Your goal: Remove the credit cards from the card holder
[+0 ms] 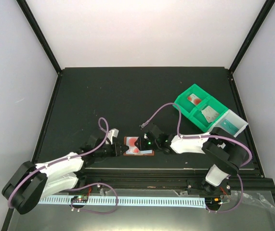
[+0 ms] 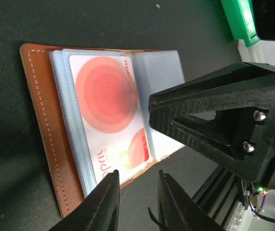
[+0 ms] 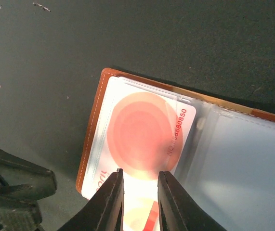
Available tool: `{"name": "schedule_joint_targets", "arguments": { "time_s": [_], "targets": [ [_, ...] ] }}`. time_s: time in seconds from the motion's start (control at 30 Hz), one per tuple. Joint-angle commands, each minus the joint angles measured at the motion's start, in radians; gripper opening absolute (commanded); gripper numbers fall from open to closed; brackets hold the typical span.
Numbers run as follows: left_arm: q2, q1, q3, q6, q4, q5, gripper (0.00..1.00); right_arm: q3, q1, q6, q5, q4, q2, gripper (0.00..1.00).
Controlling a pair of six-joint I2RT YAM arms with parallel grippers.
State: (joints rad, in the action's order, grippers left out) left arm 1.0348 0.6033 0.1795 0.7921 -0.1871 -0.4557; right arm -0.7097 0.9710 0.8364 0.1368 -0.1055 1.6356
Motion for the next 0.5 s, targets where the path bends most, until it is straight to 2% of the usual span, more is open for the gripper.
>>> {"name": "schedule_joint_targets", "arguments": {
  "time_s": [0.0, 0.17, 0.47],
  "targets": [
    [-0.014, -0.004, 0.031, 0.003, 0.013, 0.003, 0.25, 0.005, 0.003, 0.0, -0.043, -0.011, -0.006, 0.23],
    [0.057, -0.004, 0.055, -0.03, -0.004, 0.006, 0.12, 0.01, 0.002, 0.002, -0.07, 0.006, -0.018, 0.23],
    [0.173, -0.002, 0.04, -0.001, -0.13, -0.018, 0.06, 0.014, 0.001, 0.009, -0.087, 0.01, -0.005, 0.26]
  ]
}}
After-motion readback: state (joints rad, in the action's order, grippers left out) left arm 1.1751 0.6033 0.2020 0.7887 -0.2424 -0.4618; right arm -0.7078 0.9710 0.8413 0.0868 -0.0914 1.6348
